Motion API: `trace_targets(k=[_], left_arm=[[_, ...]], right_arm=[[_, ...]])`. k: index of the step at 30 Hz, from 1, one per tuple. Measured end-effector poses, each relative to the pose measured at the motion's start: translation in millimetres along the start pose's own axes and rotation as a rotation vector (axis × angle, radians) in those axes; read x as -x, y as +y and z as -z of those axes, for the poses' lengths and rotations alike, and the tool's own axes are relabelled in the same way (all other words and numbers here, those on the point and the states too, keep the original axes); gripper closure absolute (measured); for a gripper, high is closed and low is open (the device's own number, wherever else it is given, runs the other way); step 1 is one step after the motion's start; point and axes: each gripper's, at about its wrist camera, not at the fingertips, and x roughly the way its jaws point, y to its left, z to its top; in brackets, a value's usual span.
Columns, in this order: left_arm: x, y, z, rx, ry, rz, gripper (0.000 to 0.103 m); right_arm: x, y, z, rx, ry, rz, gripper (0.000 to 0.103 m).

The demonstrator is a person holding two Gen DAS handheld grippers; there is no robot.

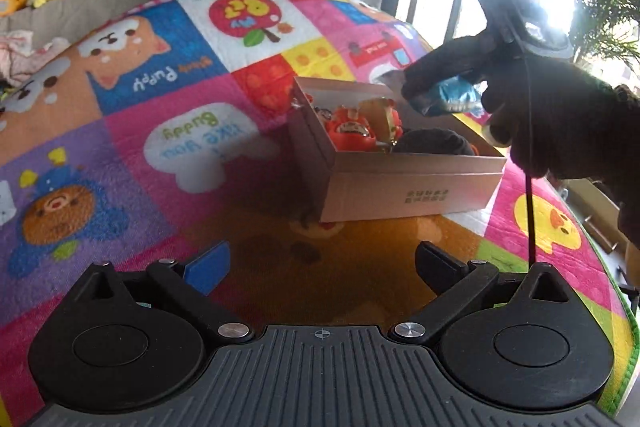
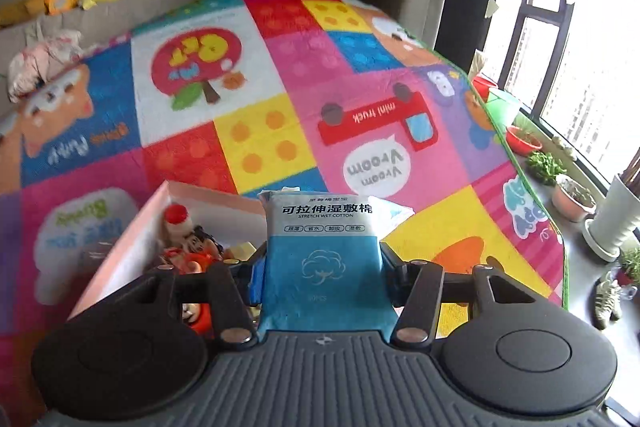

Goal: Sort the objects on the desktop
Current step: 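Lower the wipes pack into the pink box with the right tool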

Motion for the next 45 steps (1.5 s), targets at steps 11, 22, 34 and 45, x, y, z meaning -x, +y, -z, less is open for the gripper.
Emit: trace_targets(k=[11,22,34,45], left_arm=[[-3,11,5,0.045,0.009,0.017,0.001],[-5,4,6,0.024,0.019,0.015,0.001],[-8,4,7,0.035,0.031,0.003,0.0],[-3,10,8,0.041,0.03,-0.004,0.0]], right_arm=[[17,-2,-5,-0.04,0.047,-0.179,0.039],[2,1,8,-0.103,0.06,-0.109,0.064],[30,-7,-7,-0.127,-0.028,-0.242,0.069],[-16,34,-9,-0.101,0.108,-0.265,0.081]])
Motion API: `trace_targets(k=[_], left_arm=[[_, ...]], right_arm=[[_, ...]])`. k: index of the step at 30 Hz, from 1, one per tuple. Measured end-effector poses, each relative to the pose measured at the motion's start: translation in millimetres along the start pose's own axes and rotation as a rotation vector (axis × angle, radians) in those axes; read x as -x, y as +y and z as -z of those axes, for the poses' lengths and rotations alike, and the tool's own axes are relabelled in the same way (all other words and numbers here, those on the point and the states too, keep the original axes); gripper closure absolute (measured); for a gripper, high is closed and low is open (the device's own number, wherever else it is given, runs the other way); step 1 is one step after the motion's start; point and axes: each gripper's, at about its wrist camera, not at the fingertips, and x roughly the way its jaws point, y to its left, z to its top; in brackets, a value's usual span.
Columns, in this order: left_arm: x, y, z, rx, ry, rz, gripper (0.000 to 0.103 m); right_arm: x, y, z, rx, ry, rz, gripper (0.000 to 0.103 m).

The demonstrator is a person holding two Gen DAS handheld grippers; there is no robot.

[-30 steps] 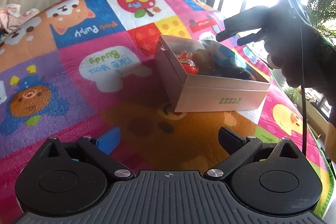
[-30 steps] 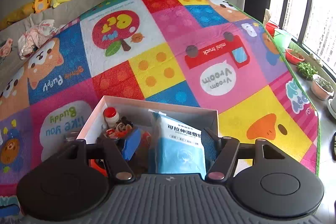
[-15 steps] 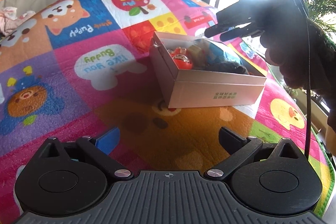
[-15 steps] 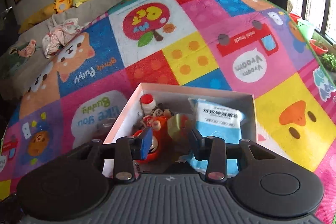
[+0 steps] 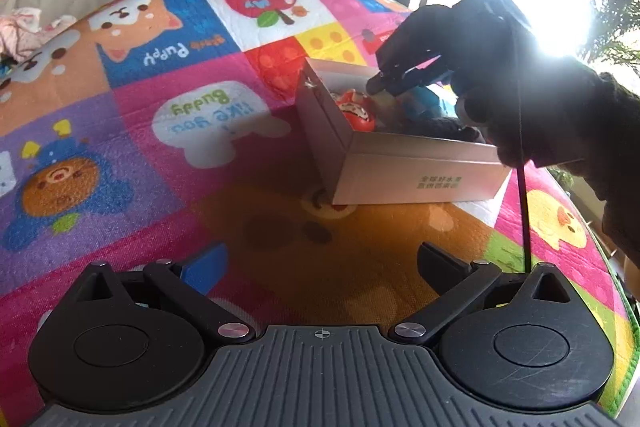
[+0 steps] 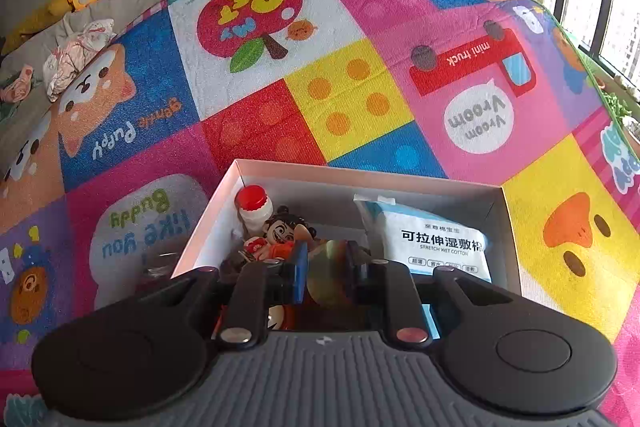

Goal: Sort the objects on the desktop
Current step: 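Lower the wipes pack into the pink box with the right tool, then open the right tool to release the wipes and bell keychain into the box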

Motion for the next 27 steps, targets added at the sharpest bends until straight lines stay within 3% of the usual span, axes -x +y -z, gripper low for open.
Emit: trace_targets(k=[4,5,9,16,17,18,20,24,27], left_arm=[[-1,0,0,0.008,0.004,0.009,0.0],[-2,-1,0,0.004,0.007,0.017,0.0],[-2,-10,3,-0.025,0.017,0.036,0.0],[-4,-12,2,-0.026,0.028,0.026,0.0],[-5,-13,3,-0.029,0.031,0.028,0.0],[-5,-14,3,-0.033,0.034,0.032,0.0],[-5,-15,4,-0.041,0.035,0.036,0.0],[-4,-12,4,-0.031,0.035,0.034,0.0],[-5,-9,4,-0.015,0.04,0.033,0.0]], right_arm=[[20,-10,10,-0.024,0.105,-0.209,0.083],[26,-13,12,-0.028,0.1,-0.211,0.083],[43,-16,13,0.034,-0.017,-0.062,0.083],[31,-26,10,-0.021,0.0,-0.099,0.078],[27,-21,10,-0.006,0.011,-0.111,0.071],[24,-16,11,0.013,0.018,-0.113,0.054],[17,-5,12,0.07,0.015,-0.093,0.031],[1,8,12,0.134,0.046,-0.064,0.034],[3,9,10,0.104,0.087,-0.107,0.055]])
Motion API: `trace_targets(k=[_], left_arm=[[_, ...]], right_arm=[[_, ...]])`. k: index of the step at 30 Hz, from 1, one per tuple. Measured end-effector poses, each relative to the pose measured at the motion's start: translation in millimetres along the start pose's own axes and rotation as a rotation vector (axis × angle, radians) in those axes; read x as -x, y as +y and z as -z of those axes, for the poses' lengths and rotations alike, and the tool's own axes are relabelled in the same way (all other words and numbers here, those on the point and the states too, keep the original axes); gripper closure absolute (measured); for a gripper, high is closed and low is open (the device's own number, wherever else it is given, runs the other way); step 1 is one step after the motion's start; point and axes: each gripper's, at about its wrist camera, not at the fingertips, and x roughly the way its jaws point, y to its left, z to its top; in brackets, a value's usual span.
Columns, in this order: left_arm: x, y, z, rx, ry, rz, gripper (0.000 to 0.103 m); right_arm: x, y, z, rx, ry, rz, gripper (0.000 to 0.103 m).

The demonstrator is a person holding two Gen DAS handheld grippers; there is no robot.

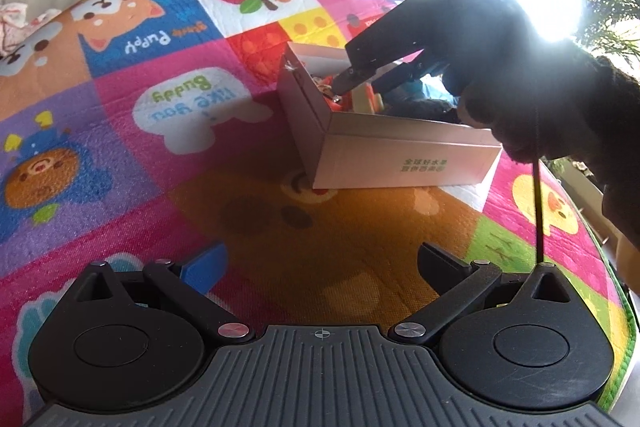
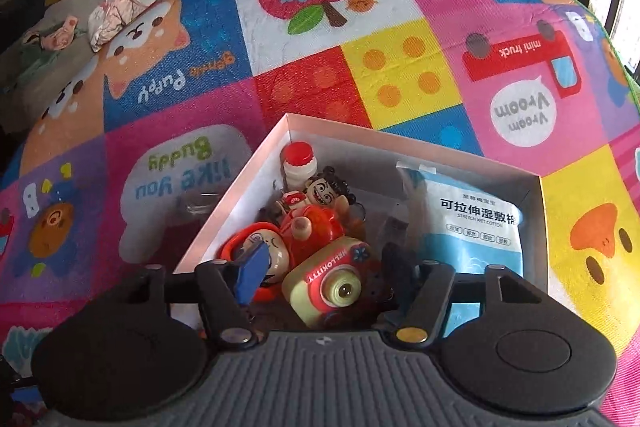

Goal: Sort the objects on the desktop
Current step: 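Open the right tool to release the wipes and bell keychain into the box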

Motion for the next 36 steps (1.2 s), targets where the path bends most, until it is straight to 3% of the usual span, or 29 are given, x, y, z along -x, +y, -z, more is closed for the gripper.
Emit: trace_targets(k=[4,5,9,14,17,21,25,29,31,33,36], left_arm=[[-2,0,1,0.002,0.008,0.006,0.0],[-1,-1,1,0.001,0.01,0.007,0.0],[0,-2,1,0.001,0.006,0.01,0.0],[0,-3,1,0.001,0.006,0.004,0.0],[-2,-2,1,0.003,0.014,-0.001,0.0],[-6,-4,2,0.0,0.029,-0.008,0.0],[-5,-8,2,-0.01,0.031,-0.017,0.0],[-1,-8,1,-0.022,0.012,-0.047,0.0],[0,-8,0,-0.025,0.004,-0.065,0.0],[0,-9,-1,-0.022,0.002,-0.068,0.0],[0,-14,-1,-0.025,0.004,-0.085,0.0]], right_arm=[[32,-1,-1,-0.038,-0.032,-0.225,0.06],[41,-1,-3,-0.04,-0.061,-0.241,0.06],[61,-12,-15,-0.018,-0.174,-0.054,0.058],[25,-53,-14,-0.105,-0.146,0.187,0.058],[14,-65,-6,-0.153,-0.157,0.148,0.056],[16,-41,-5,-0.052,-0.173,0.033,0.056],[15,-32,0,0.029,-0.181,0.067,0.055],[49,-58,8,-0.096,-0.244,0.038,0.054],[82,-61,27,-0.105,-0.314,0.041,0.046],[111,-59,50,-0.101,-0.357,0.035,0.021],[143,-52,92,-0.106,-0.363,0.053,0.012]])
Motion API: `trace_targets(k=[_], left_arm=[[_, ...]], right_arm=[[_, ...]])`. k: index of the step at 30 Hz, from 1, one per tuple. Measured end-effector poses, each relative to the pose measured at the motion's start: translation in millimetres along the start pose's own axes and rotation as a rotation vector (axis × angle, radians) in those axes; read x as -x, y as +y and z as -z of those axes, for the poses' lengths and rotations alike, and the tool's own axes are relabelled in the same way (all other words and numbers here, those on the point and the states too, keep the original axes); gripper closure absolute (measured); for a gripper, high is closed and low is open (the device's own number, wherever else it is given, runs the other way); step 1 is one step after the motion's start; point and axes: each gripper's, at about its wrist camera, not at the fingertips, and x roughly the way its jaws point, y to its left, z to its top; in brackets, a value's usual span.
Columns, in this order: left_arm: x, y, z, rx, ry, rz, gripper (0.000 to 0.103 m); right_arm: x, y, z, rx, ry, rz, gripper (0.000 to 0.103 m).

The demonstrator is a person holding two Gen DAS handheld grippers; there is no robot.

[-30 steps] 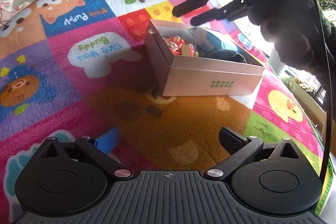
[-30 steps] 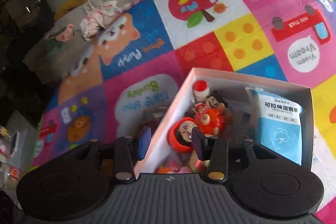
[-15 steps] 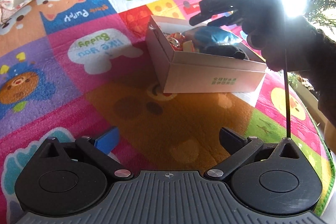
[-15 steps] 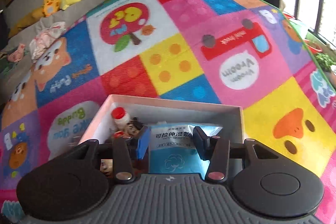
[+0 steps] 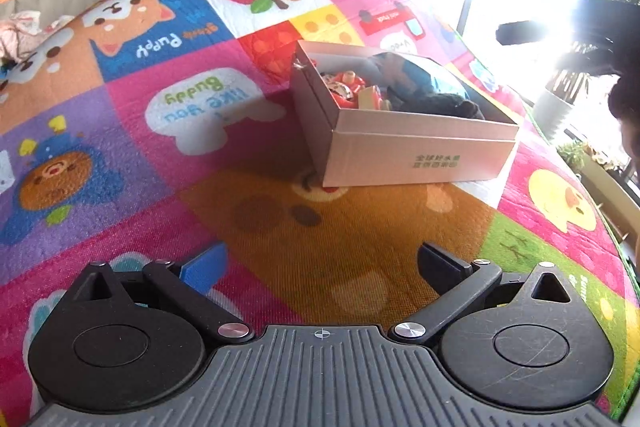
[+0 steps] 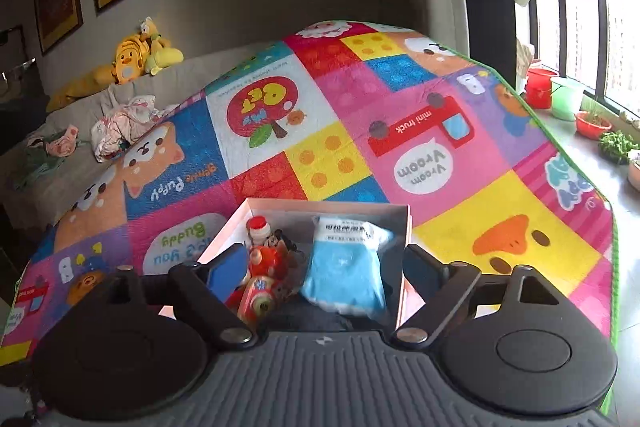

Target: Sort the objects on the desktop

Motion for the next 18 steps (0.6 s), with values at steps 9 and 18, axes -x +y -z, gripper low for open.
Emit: trace_targets(k=[9,18], left_arm=[[-15,-25,5,-0.111,-0.045,-0.158,0.0],[-42,-22,-2,-0.06,-0.001,-0.196,0.0]], right_arm=[[18,11,112,-0.112,0.165,0.083,0.0],[-25,49,110,0.026,0.186,0.174,0.0]])
